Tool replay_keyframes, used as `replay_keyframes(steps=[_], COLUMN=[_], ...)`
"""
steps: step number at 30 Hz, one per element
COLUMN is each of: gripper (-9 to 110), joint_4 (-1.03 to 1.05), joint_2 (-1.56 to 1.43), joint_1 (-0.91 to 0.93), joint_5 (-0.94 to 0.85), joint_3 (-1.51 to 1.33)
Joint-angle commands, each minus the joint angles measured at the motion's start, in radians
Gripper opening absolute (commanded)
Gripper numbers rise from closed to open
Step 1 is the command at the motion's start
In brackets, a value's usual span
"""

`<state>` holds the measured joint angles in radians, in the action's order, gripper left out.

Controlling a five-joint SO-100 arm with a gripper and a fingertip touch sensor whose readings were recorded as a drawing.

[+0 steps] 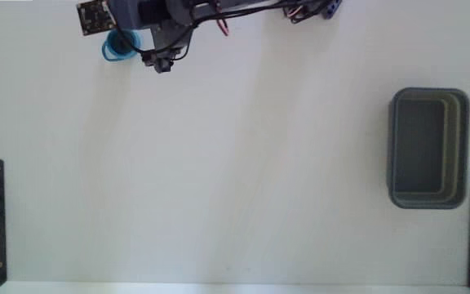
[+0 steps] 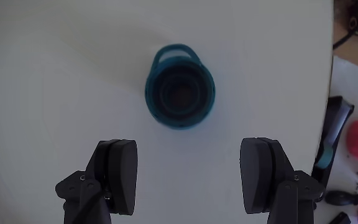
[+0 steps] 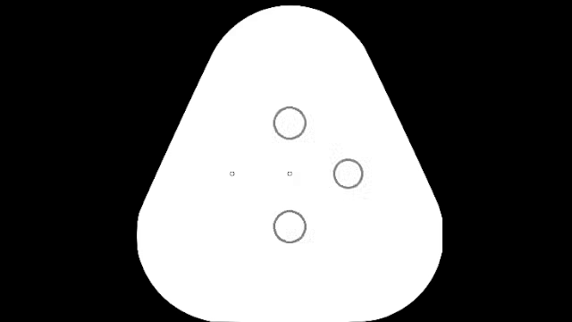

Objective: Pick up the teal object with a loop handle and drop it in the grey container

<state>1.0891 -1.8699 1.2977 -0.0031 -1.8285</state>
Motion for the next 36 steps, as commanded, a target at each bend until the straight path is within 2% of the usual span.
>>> replay_keyframes(steps=[1, 10, 36], gripper=[110, 110, 110], joint_4=[-0.027, -0.059, -0.070], joint_2=[0.007, 0.150, 0.316], joint_1=[0.022, 0.022, 0.008], joint_5=[0.003, 0.003, 0.003], joint_3=[0.078, 0.189, 0.344])
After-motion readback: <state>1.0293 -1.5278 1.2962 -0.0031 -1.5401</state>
